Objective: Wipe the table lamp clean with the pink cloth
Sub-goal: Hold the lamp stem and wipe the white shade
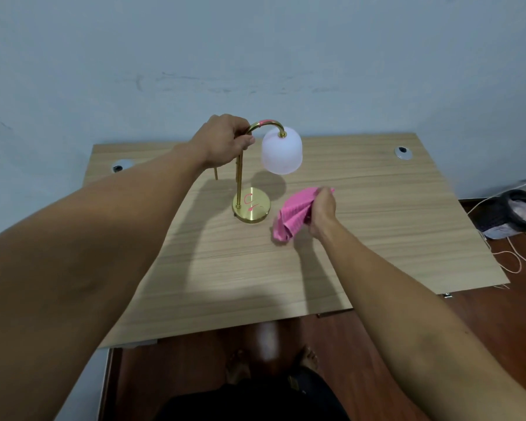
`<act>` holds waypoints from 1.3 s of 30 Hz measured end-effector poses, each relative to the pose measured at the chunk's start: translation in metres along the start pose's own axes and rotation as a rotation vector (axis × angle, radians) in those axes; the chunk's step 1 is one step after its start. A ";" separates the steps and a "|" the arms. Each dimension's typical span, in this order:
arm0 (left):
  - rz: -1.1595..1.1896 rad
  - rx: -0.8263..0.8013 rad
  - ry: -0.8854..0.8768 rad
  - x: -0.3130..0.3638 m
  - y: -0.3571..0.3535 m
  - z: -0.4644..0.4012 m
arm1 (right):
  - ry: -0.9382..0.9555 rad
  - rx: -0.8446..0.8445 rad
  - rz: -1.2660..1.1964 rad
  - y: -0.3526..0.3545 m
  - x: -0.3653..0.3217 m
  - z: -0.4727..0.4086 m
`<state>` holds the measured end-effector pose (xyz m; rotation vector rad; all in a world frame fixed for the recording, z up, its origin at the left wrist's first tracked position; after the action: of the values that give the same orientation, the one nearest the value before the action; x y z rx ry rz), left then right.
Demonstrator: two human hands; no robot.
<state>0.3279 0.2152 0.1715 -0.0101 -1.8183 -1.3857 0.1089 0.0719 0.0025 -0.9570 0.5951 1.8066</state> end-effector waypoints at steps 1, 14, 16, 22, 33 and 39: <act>-0.001 0.005 -0.002 0.000 0.000 0.000 | 0.034 0.007 -0.074 -0.001 -0.013 0.002; -0.006 0.015 0.021 -0.002 0.001 0.001 | 0.736 -0.157 0.199 -0.090 -0.095 0.044; -0.005 0.013 0.020 -0.002 0.001 0.001 | 0.468 -0.169 0.155 -0.077 -0.065 0.020; 0.000 0.020 0.007 0.000 0.000 0.001 | 0.082 -0.089 -0.198 -0.038 -0.017 0.007; -0.008 0.013 0.012 0.001 0.001 0.003 | 1.084 -0.175 0.679 -0.088 -0.042 0.070; 0.000 0.006 0.015 0.002 0.000 0.002 | 1.012 -0.201 0.999 -0.076 0.019 0.054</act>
<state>0.3255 0.2162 0.1725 0.0037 -1.8103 -1.3769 0.1553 0.1534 0.0194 -1.9571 1.7782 2.1212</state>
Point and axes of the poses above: each hand's wrist, its own z-axis away from the middle knuckle, its own y-axis out of the back of the hand, x = y × z, the point moved 10 cm from there along -z, towards the middle knuckle
